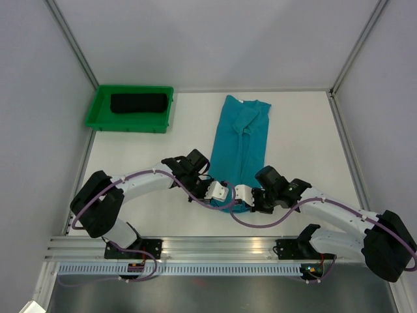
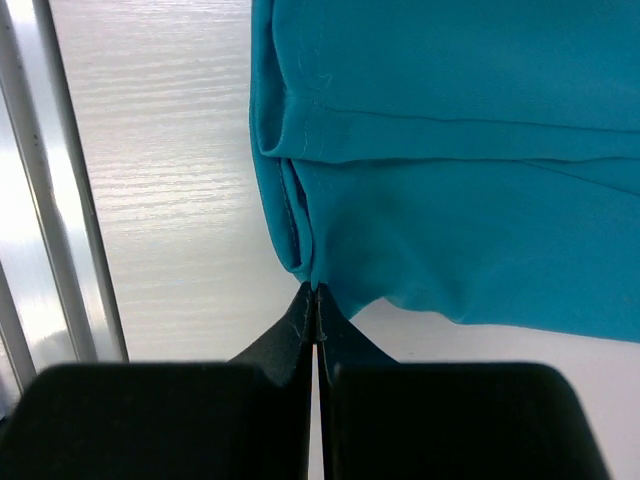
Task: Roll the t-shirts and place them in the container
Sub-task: Roll the tshirt
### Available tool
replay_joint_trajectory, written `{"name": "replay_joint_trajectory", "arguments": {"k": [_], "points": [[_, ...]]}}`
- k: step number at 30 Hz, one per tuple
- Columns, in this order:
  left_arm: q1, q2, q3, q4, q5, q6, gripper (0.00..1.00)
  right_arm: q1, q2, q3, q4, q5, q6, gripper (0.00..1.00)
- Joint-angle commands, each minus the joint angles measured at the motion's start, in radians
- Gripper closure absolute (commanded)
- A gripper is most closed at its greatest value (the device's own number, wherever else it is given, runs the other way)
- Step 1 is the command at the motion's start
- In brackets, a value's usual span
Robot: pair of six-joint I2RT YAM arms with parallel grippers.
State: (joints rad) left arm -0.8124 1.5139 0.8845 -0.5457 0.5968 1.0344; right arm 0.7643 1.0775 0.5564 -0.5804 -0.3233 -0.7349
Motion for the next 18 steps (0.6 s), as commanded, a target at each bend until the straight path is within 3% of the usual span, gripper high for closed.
{"name": "replay_joint_trajectory", "arguments": {"k": [1,15,17,18], "points": [[0.054,0.045,0.06,-0.04,0.125,-0.148,0.98,-0.048,0.027,0.056,0.036,-0.059,0.04,1.0],[0.179,0.178,0.166,0.013,0.155,-0.254,0.98,-0.223,0.148,0.103,0.146,-0.063,0.193,1.0],[0.186,0.193,0.175,0.02,0.149,-0.266,0.98,-0.247,0.145,0.111,0.18,-0.043,0.244,0.96],[0.191,0.198,0.18,0.02,0.146,-0.281,0.98,-0.256,0.142,0.117,0.203,-0.039,0.277,0.87]]}}
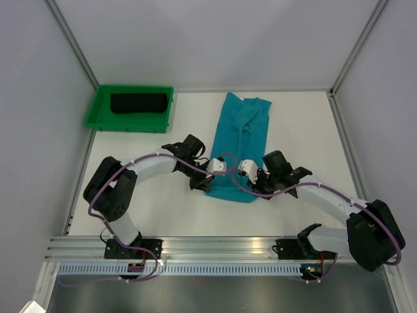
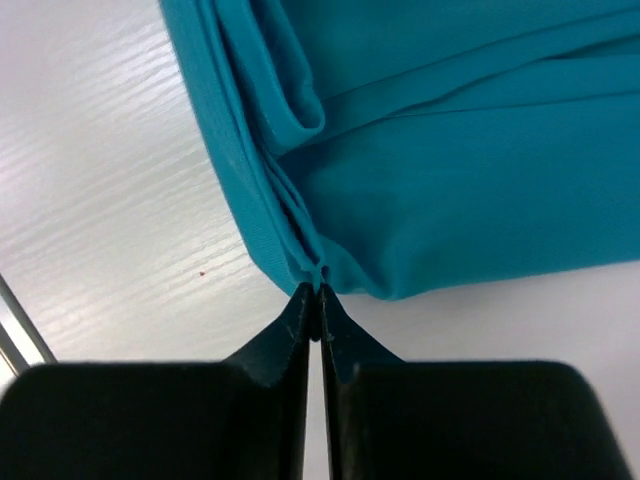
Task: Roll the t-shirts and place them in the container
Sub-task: Roll the tshirt
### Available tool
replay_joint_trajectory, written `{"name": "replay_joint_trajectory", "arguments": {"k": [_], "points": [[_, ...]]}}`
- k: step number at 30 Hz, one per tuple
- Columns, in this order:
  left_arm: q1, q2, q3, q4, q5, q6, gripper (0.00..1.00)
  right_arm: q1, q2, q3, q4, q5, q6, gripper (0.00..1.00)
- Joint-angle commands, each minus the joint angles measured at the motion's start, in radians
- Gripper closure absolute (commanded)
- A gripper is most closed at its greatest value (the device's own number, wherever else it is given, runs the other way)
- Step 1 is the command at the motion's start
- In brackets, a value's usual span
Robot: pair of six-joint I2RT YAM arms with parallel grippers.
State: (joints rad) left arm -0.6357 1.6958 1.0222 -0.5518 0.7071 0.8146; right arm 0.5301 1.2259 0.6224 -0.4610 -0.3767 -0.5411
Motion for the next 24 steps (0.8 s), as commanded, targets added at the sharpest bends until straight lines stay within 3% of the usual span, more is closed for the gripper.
{"name": "replay_joint_trajectory", "arguments": {"k": [1,3,6,13,18,24], "points": [[0.016,0.025,0.048,0.027,0.032,-0.064,0.98,-0.042,-0.008,0.054,0.094,0.01,0.098,0.82],[0.021,0.031,0.055,0.029,0.028,-0.077,0.98,-0.061,-0.016,0.063,0.114,0.01,0.13,0.64],[0.024,0.038,0.059,0.041,0.012,-0.104,0.98,-0.1,-0.025,0.092,0.137,-0.01,0.228,0.55],[0.033,0.041,0.052,0.064,-0.029,-0.172,0.98,-0.15,-0.074,0.142,0.084,-0.065,0.582,0.5],[0.036,0.057,0.061,0.064,-0.083,-0.206,0.98,-0.127,-0.175,-0.036,0.185,-0.068,0.815,0.51],[0.045,0.058,0.059,0.066,-0.093,-0.226,0.98,-0.039,-0.284,-0.165,0.24,0.074,0.895,0.45]]}}
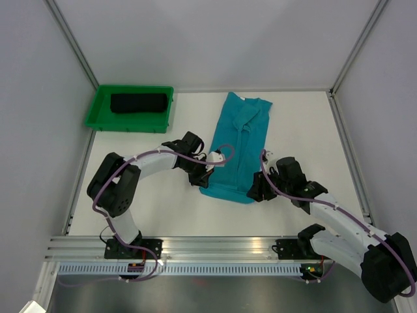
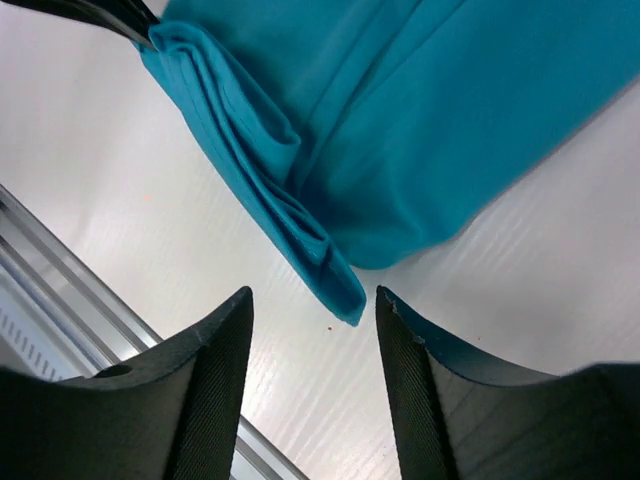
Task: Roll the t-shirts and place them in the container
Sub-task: Roll the tshirt
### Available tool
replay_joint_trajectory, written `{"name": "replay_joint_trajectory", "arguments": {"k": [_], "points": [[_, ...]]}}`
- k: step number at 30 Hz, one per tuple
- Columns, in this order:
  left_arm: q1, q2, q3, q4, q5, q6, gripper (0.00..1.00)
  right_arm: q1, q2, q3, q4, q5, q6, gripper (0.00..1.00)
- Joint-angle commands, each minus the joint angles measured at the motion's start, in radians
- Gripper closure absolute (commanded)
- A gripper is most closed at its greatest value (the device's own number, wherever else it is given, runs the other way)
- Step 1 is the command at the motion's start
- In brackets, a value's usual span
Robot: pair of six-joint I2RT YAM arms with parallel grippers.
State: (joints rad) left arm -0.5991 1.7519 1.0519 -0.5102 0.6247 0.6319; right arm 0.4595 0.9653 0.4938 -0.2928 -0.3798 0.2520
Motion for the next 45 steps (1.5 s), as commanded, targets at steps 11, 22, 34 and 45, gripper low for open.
{"name": "replay_joint_trajectory", "arguments": {"k": [11,22,34,45], "points": [[0.009,-0.011,0.02,0.021,-0.003,-0.04,0.98,0.065,0.085,-0.122,0.282,0.019,0.104,0.33],[-0.016,-0.061,-0.012,-0.037,0.006,0.029,0.98,0.084,0.069,-0.095,0.136,-0.024,0.162,0.98],[-0.09,-0.169,-0.098,-0.146,0.096,-0.018,0.98,0.157,-0.149,-0.167,-0.038,-0.087,0.374,0.82],[-0.008,-0.109,-0.032,-0.067,0.096,-0.11,0.98,0.157,-0.16,-0.141,-0.002,0.005,0.264,0.5]]}}
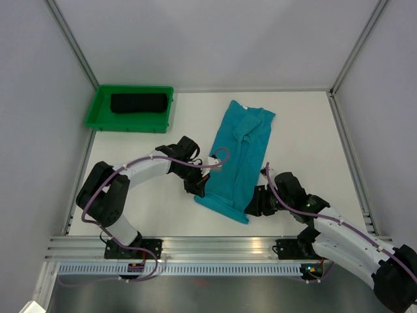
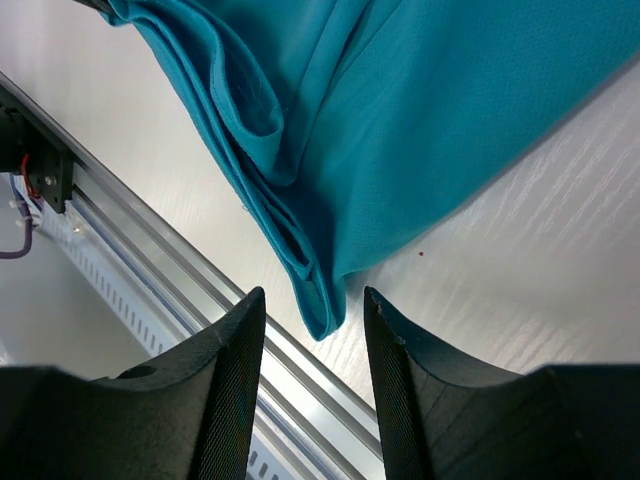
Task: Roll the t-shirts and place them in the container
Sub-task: Roll the tshirt
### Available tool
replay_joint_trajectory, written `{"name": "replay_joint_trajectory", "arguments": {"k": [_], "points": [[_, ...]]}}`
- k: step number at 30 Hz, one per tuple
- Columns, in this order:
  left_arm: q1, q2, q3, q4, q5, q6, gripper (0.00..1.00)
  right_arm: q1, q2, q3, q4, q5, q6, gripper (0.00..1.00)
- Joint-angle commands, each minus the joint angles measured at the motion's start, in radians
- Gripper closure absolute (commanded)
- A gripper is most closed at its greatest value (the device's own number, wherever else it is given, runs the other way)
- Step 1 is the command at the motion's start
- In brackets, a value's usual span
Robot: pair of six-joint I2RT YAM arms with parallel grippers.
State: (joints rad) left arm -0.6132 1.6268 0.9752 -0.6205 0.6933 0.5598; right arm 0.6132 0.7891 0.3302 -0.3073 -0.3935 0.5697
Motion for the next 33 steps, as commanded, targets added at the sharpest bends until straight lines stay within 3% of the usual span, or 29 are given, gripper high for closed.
{"name": "replay_joint_trajectory", "arguments": {"k": [1,20,21,25,28,33], "points": [[0.007,0.018,0.046,0.045,0.031,-0.038,0.98,0.003,0.028,0.018,0.011,0.013,-0.059,0.5],[0.012,0.015,0.036,0.041,0.026,-0.024,0.98,0.106,0.237,-0.013,0.198,-0.022,-0.105,0.48],[0.012,0.015,0.037,0.042,0.023,-0.024,0.98,0.109,0.246,-0.011,0.209,-0.027,-0.103,0.51],[0.013,0.01,0.036,0.042,0.018,-0.026,0.98,0.12,0.285,-0.007,0.226,-0.036,-0.116,0.86],[0.016,0.004,0.036,0.038,0.011,-0.024,0.98,0.12,0.271,0.026,0.165,-0.036,-0.149,1.0],[0.046,0.002,0.054,0.036,0.011,-0.044,0.98,0.12,0.202,0.081,0.103,-0.05,-0.14,1.0]]}}
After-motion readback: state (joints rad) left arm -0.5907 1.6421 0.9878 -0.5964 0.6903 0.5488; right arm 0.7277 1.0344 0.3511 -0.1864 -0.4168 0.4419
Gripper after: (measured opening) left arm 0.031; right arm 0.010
